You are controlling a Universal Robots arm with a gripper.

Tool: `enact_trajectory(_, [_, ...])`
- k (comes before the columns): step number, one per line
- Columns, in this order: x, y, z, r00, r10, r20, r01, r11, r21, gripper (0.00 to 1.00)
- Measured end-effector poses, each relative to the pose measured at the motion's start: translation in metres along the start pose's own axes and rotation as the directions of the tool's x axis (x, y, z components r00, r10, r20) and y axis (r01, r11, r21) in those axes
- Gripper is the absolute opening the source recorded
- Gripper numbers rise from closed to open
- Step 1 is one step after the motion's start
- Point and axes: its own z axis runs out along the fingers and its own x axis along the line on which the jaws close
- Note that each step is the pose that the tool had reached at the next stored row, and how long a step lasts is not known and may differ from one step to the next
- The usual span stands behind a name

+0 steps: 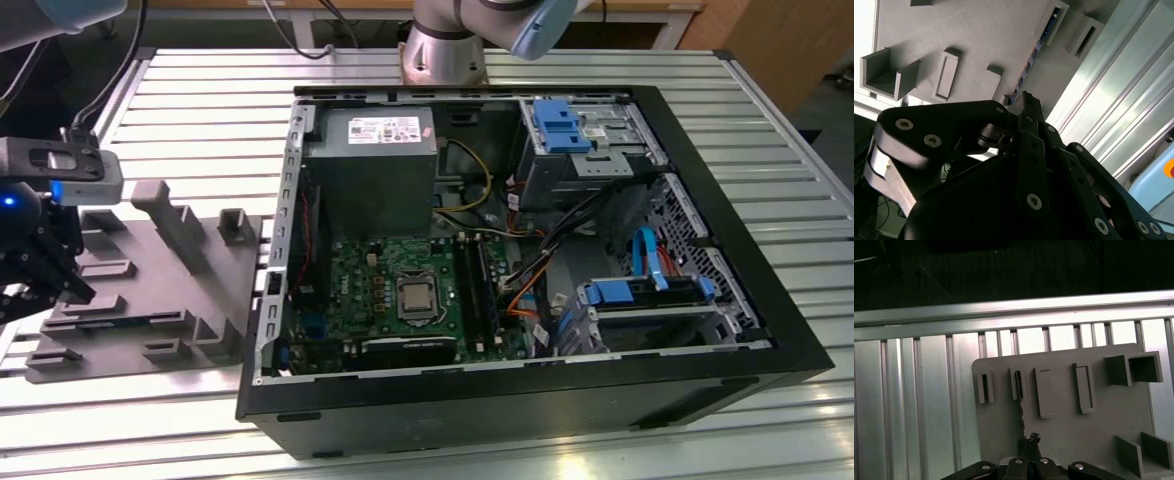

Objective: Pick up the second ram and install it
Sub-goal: 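Pick up the second ram and move it above second insertion slot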

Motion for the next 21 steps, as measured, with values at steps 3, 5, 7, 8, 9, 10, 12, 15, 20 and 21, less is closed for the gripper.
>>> enact_trajectory(3, [0.0000,0.0000,0.0006,1.0000,0.000,0.0001,0.000,1.0000,0.0001,0.11])
enact_trajectory(5, [0.0001,0.0000,0.0012,1.0000,0.000,0.0000,0.000,1.0000,0.0000,0.11])
enact_trajectory(7, [0.0002,-0.0001,0.0019,1.0000,0.000,0.0000,0.000,1.0000,-0.0001,0.11])
enact_trajectory(8, [0.0003,-0.0001,0.0022,1.0000,0.000,0.0000,0.000,1.0000,0.0000,0.11])
enact_trajectory(9, [0.0003,-0.0001,0.0025,1.0000,0.000,-0.0001,0.000,1.0000,0.0000,0.11])
enact_trajectory(10, [0.0003,-0.0001,0.0028,1.0000,0.000,-0.0001,0.000,1.0000,-0.0001,0.11])
enact_trajectory(12, [0.0004,-0.0002,0.0033,1.0000,0.000,0.0000,0.000,1.0000,0.0000,0.11])
enact_trajectory(15, [0.0005,-0.0002,0.0042,1.0000,0.000,0.0000,0.000,1.0000,0.0000,0.11])
enact_trajectory(20, [0.0006,-0.0003,0.0059,1.0000,0.000,0.0000,0.000,1.0000,0.0000,0.11])
enact_trajectory(21, [0.0006,-0.0003,0.0061,1.0000,0.000,-0.0001,0.000,1.0000,-0.0001,0.11])
